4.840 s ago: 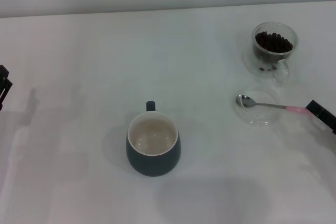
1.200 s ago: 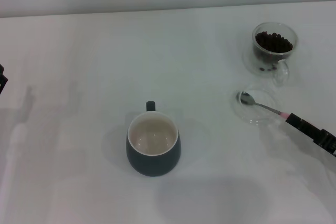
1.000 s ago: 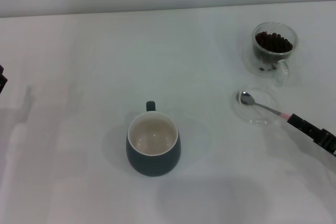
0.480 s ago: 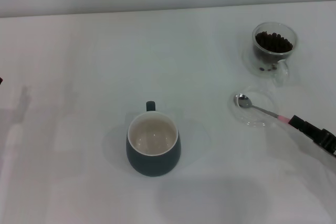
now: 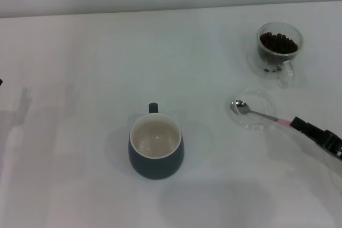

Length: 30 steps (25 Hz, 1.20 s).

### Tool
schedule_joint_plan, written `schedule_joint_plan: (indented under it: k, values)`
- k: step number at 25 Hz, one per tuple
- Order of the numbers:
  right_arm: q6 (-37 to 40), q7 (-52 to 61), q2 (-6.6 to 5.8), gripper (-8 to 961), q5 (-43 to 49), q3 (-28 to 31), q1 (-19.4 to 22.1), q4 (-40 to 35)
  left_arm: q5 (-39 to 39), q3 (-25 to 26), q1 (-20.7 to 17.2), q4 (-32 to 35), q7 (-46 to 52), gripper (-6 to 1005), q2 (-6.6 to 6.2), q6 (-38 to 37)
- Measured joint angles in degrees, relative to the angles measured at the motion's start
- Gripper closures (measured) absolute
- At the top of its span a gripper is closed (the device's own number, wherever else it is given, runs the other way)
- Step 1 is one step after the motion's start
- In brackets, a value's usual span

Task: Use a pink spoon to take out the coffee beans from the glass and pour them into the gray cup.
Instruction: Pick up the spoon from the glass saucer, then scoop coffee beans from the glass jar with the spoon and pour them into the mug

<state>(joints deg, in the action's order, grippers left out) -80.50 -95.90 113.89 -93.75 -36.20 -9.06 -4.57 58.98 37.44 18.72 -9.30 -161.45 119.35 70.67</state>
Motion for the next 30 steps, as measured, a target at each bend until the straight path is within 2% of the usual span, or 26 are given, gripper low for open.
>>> schedule_joint_plan:
  k: [7, 16, 23, 30]
  values:
    - [-0.64, 0.82, -0.01, 791, -0.96, 0.54, -0.04, -0.08, 0.04, 0.0, 0.0, 0.1, 0.0, 100, -0.07, 0.0]
    - [-3.53, 1.71, -0.7, 794, -3.05, 2.02, 0.22, -2.07, 0.09, 0.0, 0.0, 0.17, 0.0, 100, -0.09, 0.0]
    - [-6.22, 1.98, -0.64, 798, -3.2, 6.04, -0.81, -3.93, 0.09, 0.0, -0.03, 0.17, 0.0, 100, 0.02, 0.0]
    - [-10.77, 2.39, -0.94, 798, -3.51, 11.94, -3.31, -9.9, 0.09, 0.0, -0.09, 0.0, 0.0, 101, 0.09, 0.11]
